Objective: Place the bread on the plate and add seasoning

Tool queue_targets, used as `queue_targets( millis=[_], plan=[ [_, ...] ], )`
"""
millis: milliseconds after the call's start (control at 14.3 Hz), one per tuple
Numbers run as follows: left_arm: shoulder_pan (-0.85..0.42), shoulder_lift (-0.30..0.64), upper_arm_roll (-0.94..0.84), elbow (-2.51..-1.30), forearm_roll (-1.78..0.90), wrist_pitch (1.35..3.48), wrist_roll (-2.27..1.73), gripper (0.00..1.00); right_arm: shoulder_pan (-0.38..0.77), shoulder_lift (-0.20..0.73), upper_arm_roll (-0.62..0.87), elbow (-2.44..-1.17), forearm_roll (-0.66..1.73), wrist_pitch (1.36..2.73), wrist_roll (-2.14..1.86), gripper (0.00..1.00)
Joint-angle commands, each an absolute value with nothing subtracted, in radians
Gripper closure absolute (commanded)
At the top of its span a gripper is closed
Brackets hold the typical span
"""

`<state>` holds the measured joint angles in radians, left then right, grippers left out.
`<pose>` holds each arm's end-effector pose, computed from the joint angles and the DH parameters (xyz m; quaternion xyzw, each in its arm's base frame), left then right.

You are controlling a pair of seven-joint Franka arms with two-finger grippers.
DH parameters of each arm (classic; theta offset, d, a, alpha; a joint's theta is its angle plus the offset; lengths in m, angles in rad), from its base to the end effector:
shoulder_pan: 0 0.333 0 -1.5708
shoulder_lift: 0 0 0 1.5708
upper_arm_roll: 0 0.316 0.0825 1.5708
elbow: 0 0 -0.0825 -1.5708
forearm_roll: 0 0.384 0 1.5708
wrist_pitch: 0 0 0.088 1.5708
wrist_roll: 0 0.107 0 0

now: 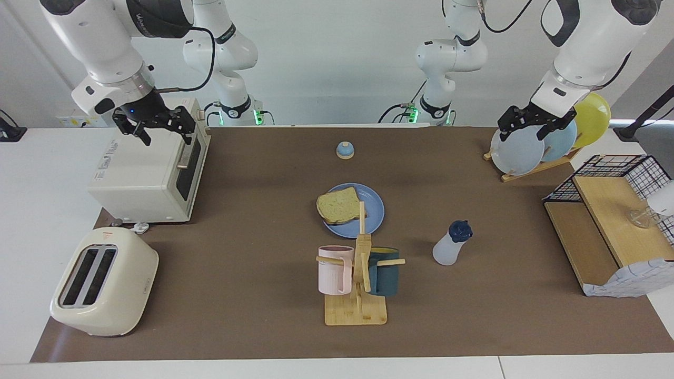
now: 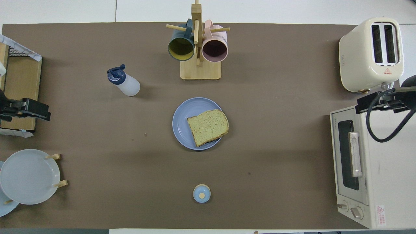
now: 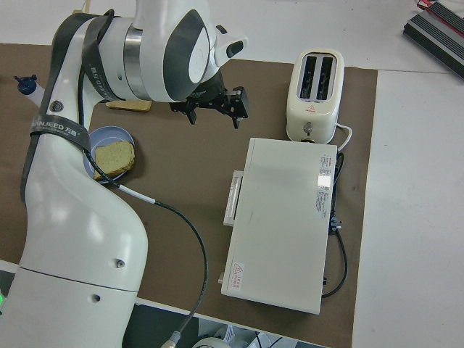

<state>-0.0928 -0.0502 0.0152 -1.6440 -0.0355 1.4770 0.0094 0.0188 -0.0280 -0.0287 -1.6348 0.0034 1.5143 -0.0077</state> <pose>0.5254 -0.0447 0.6099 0.9972 -0.0441 -0.0589 0.0161 0.5381 -0.0052 0.6051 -0.9989 0.0011 0.0462 0.0025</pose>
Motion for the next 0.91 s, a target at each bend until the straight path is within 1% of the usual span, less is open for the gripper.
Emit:
queue_targets(
  millis=[0, 210, 421, 842],
  plan=[
    [-0.086, -0.031, 0.005, -1.585, -0.058, 1.483, 0.009, 0.0, 0.014, -0.038, -0.029, -1.651, 0.0, 1.528, -0.026, 0.0],
    [-0.095, -0.04, 0.008, -1.606, -0.054, 1.532, 0.008, 0.0, 0.014, -0.038, -0.029, -1.651, 0.0, 1.528, -0.026, 0.0],
    [-0.1, -0.023, 0.014, -1.589, -0.043, 1.508, 0.014, 0.0, 0.014, -0.038, -0.029, -1.651, 0.0, 1.528, -0.026, 0.0],
    [-0.114, -0.028, 0.011, -1.586, -0.023, 1.505, 0.015, 0.0, 0.015, -0.038, -0.029, -1.651, 0.0, 1.528, -0.026, 0.0]
  ],
)
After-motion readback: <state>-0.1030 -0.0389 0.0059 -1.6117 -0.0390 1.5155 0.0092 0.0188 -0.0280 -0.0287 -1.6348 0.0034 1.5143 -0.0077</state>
